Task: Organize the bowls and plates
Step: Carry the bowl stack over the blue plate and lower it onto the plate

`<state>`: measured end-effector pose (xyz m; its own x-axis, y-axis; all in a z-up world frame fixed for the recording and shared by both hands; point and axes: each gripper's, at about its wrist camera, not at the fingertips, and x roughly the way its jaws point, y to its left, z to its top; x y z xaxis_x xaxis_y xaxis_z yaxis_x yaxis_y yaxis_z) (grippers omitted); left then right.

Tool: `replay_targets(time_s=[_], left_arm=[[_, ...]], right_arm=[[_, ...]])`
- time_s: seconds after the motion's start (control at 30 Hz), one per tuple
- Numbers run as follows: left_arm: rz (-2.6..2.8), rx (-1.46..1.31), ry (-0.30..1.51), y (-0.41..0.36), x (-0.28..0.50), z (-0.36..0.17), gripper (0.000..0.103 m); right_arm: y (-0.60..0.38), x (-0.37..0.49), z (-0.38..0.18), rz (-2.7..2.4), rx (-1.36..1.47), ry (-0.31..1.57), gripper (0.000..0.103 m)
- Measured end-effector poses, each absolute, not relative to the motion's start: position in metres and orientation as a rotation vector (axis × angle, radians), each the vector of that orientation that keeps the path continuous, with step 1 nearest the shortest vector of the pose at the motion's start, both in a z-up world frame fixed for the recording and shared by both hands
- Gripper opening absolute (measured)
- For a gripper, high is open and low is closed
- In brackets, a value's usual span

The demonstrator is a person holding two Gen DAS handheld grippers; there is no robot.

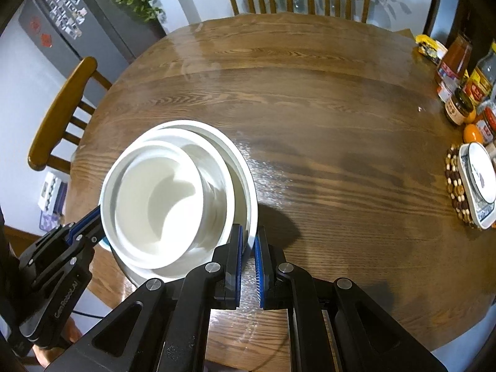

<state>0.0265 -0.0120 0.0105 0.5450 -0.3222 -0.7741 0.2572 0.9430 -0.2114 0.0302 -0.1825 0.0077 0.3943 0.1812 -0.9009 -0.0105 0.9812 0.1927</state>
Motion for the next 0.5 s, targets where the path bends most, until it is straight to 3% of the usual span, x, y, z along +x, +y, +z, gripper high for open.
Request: replay_targets(time_s=[0.5], left_arm=[[-0.253, -0.122, 0.931, 0.039, 0.025, 0.008, 0.003]], right_arm=[[-0.134, 0.044, 0.007, 0.198, 0.104, 1.176, 0.009]])
